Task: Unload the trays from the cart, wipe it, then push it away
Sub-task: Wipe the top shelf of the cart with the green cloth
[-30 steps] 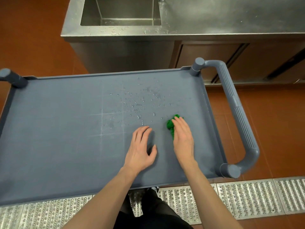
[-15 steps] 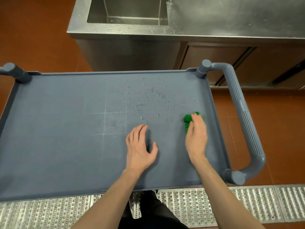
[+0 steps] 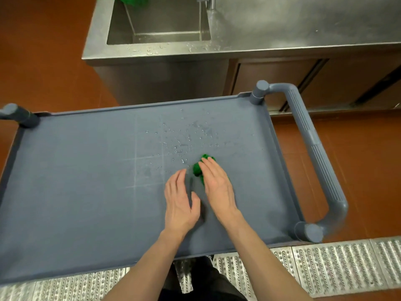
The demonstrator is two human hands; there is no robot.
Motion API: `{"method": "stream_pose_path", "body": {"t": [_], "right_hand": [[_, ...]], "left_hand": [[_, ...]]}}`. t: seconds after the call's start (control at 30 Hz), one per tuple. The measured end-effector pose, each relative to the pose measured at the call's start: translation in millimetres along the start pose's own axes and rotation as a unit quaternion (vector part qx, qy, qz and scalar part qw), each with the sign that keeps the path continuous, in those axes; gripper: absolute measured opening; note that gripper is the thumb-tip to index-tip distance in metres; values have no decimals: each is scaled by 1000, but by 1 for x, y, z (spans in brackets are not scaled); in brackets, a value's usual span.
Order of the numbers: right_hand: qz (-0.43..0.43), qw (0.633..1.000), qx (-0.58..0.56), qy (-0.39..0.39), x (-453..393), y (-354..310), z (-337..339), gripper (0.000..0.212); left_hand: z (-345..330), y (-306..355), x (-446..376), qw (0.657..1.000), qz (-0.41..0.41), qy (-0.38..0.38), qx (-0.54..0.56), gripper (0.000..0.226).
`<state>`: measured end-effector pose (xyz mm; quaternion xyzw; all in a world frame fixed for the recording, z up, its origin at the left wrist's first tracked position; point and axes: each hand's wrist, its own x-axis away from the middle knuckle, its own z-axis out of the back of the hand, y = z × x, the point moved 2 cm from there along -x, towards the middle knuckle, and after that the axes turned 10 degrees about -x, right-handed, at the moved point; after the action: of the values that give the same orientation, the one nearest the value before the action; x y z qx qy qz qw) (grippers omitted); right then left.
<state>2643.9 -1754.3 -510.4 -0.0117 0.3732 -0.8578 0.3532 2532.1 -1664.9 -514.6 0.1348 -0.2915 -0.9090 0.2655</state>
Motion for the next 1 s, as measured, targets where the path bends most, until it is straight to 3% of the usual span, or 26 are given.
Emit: {"method": "stream_pose_path", "body": {"t": [0.37,0.53,0.7,0.8,1.0], "right_hand": [[-168,975,96,108,-19,104,92,38],[-182,970,114,112,-16,110,99,41],[-219,962,60,151,-22,101,84,35],[-194,969,22,154,-26,76,63,33],[-88,992,-30,83,-24,9,-2,38]], "left_hand": [[0,0,0,1000,20,-15,-9,67],[-1,0,0,999,38,-11,-9,69],[-3,-1,0,999,31,-17,-33,70],[-3,-2,0,999,30,-12,-41,68],[1,-4,-2,999,22,-13,-28,67]]}}
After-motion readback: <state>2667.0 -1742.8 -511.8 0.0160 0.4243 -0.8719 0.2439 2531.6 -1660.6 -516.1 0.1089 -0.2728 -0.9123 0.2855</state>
